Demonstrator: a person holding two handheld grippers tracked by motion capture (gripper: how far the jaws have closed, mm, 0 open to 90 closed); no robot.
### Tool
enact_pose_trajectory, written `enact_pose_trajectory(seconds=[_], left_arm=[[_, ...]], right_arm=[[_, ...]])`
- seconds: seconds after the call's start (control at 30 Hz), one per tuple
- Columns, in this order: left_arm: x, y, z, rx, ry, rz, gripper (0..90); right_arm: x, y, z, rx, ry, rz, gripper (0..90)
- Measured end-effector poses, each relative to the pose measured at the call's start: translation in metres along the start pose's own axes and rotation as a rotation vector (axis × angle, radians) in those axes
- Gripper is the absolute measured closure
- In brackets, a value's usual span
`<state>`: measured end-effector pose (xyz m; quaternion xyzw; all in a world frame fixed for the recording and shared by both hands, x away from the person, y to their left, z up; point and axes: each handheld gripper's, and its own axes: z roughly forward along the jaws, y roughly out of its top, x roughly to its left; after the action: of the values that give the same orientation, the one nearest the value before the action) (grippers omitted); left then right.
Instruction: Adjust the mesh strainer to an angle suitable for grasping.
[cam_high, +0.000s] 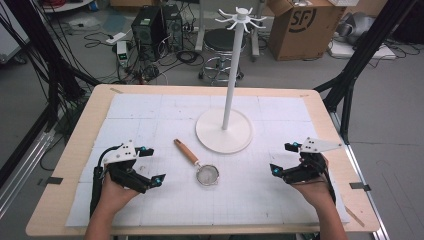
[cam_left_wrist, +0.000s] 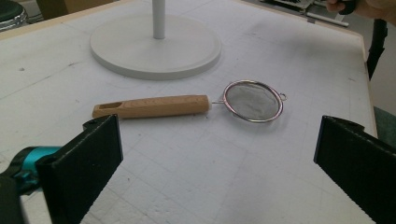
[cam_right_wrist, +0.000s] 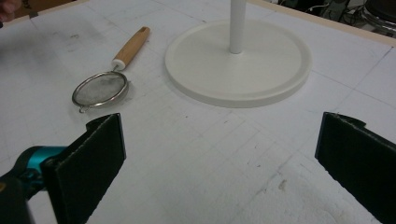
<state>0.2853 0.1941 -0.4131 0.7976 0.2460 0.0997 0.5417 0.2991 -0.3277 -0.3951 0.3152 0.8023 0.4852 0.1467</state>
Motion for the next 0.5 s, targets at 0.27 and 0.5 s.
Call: enact_pose_trajectory(seconds=[0.27, 0.5], left_arm=[[-0.0022, -0.0002, 0.0038, 0.022, -0.005, 0.012, 1.7], [-0.0028, 0.0001, 0.006, 0.025, -0.011, 0.009, 1.7]], right_arm=[[0.0006, -0.004, -0.0005, 0.0, -0.006, 0.011, 0.6], [0.0033, -0.0071, -0.0024, 0.011, -0.018, 0.026, 0.6]])
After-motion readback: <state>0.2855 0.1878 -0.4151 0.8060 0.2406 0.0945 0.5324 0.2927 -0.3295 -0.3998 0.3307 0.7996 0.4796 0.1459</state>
